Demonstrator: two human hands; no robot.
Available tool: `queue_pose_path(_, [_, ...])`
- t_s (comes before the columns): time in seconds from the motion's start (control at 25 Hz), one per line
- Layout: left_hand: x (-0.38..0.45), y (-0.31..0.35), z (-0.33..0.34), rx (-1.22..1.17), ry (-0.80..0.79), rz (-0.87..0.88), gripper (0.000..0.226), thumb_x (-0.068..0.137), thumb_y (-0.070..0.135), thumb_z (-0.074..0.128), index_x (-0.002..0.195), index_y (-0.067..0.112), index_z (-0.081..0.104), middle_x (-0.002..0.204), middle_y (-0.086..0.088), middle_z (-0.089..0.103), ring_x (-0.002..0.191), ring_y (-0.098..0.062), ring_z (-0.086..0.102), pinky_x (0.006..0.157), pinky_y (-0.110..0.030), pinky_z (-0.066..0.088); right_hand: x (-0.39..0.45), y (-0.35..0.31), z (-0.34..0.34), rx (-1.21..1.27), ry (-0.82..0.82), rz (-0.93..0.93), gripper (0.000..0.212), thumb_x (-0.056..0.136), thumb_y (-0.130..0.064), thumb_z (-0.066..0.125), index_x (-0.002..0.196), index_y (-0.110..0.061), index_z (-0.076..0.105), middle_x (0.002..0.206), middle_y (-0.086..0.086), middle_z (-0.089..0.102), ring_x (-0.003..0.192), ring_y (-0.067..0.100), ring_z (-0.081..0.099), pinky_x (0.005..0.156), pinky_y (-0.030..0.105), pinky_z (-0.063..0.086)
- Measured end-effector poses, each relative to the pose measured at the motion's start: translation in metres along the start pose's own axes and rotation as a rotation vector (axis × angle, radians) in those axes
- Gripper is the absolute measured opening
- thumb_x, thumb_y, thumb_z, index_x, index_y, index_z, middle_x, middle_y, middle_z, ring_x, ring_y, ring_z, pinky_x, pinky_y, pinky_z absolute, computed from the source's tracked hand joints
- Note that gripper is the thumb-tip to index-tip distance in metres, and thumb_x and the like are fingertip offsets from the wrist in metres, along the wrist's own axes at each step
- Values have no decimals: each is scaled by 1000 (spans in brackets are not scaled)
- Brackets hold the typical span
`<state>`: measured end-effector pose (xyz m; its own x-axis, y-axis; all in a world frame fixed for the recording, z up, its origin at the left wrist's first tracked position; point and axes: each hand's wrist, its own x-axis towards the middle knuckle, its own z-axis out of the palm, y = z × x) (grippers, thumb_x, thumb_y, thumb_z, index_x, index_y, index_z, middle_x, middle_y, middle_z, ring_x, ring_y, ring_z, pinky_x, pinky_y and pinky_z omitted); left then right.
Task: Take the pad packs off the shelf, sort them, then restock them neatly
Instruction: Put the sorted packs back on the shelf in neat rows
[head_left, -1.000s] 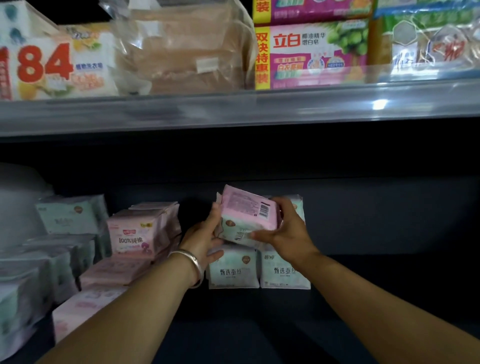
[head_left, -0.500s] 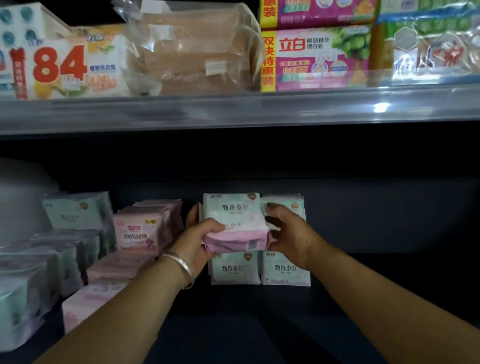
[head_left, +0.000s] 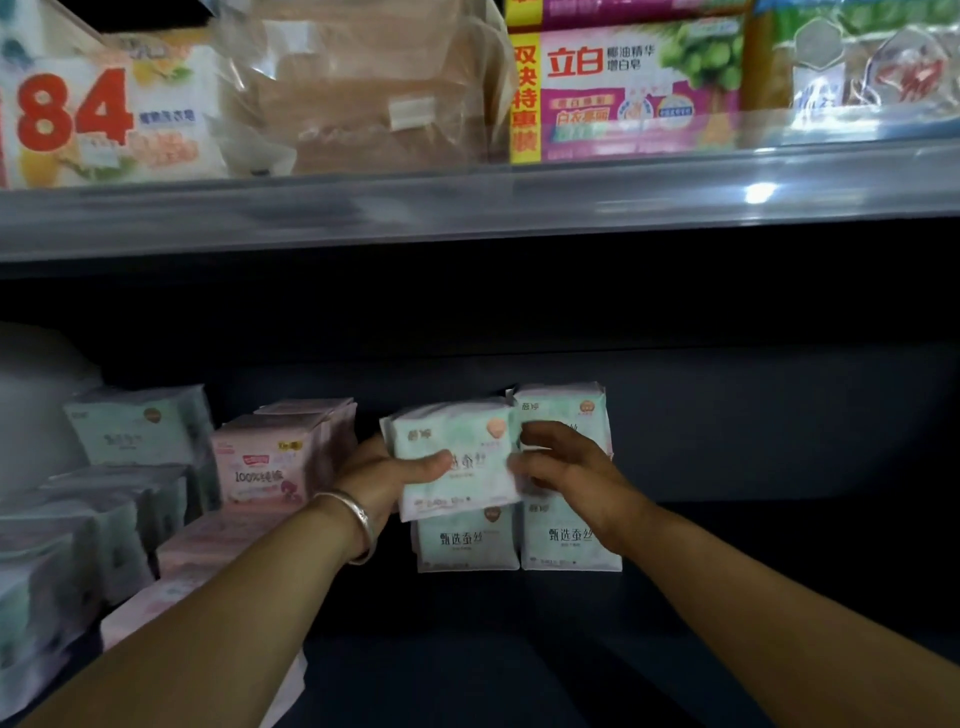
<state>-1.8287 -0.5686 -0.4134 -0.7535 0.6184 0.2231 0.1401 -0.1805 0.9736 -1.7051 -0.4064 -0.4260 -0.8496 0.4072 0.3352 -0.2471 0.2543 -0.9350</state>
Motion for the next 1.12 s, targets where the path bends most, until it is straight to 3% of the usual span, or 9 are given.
queue_pose_path(0.04, [6, 2, 0, -3, 59, 36, 26, 76, -8, 66, 99, 7, 65, 104, -17, 69, 90, -28, 68, 73, -38, 58, -1, 4, -3, -49, 52, 10, 15, 87, -5, 62, 96, -18, 63, 96, -3, 65, 84, 13, 63, 78, 28, 53])
queue_pose_path(0.12, [22, 4, 0, 9, 159, 88, 29, 75, -11, 67, 93, 11, 62, 96, -13, 69, 84, -28, 67, 70, -37, 58, -1, 15, -8, -138, 10, 45, 23, 89, 7, 51, 83, -11, 64, 82, 6, 65, 69, 16, 62, 73, 36, 55])
queue_pose_path(0.24, [54, -4, 2, 54, 217, 80, 41, 72, -9, 72, 108, 4, 58, 106, -19, 66, 94, -34, 65, 83, -50, 54, -2, 28, -4, -269, -152, 85, 40, 85, 19, 39, 77, -11, 64, 74, 9, 64, 59, 15, 61, 59, 27, 52])
queue_pose_path(0.32, [75, -11, 5, 85, 226, 69, 53, 70, -8, 74, 118, 0, 52, 111, -21, 64, 99, -36, 64, 87, -53, 51, 3, 33, -3, -247, -156, 101, 41, 84, 21, 38, 77, -10, 63, 75, 12, 62, 58, 18, 60, 55, 24, 51])
queue_pose_path(0.44, [99, -25, 8, 154, 191, 45, 48, 74, -10, 70, 118, 2, 53, 112, -21, 63, 99, -33, 62, 89, -49, 50, 11, 40, -2, -228, -171, 115, 35, 84, 19, 42, 79, -9, 62, 76, 14, 61, 56, 17, 59, 53, 22, 52])
queue_pose_path(0.64, [123, -44, 11, 538, 325, 99, 68, 77, 3, 73, 137, 10, 42, 127, -13, 58, 116, -32, 56, 100, -44, 46, 9, 51, -3, -266, -201, 114, 30, 87, 14, 47, 81, -12, 62, 79, 12, 62, 59, 18, 62, 58, 26, 54])
queue_pose_path(0.84, [118, -42, 28, 828, 495, 54, 85, 76, 24, 76, 145, 16, 26, 144, -20, 29, 131, -39, 36, 108, -42, 33, 7, 54, -4, -272, -202, 129, 27, 89, 12, 46, 84, -10, 62, 79, 11, 63, 59, 18, 63, 56, 24, 54])
queue_pose_path(1.0, [106, -36, 30, 810, 475, 15, 89, 74, 15, 78, 144, 8, 23, 146, -21, 25, 135, -35, 30, 108, -37, 31, 2, 53, -3, -286, -193, 138, 24, 89, 10, 47, 87, -9, 62, 80, 14, 63, 60, 19, 62, 56, 24, 55])
queue_pose_path(1.12, [89, -34, 33, 894, 455, -35, 89, 75, 9, 76, 144, 6, 20, 145, -21, 24, 133, -36, 32, 108, -37, 31, -6, 50, -1, -440, -179, 111, 19, 89, 6, 50, 95, -6, 64, 86, 18, 64, 68, 22, 64, 62, 25, 55])
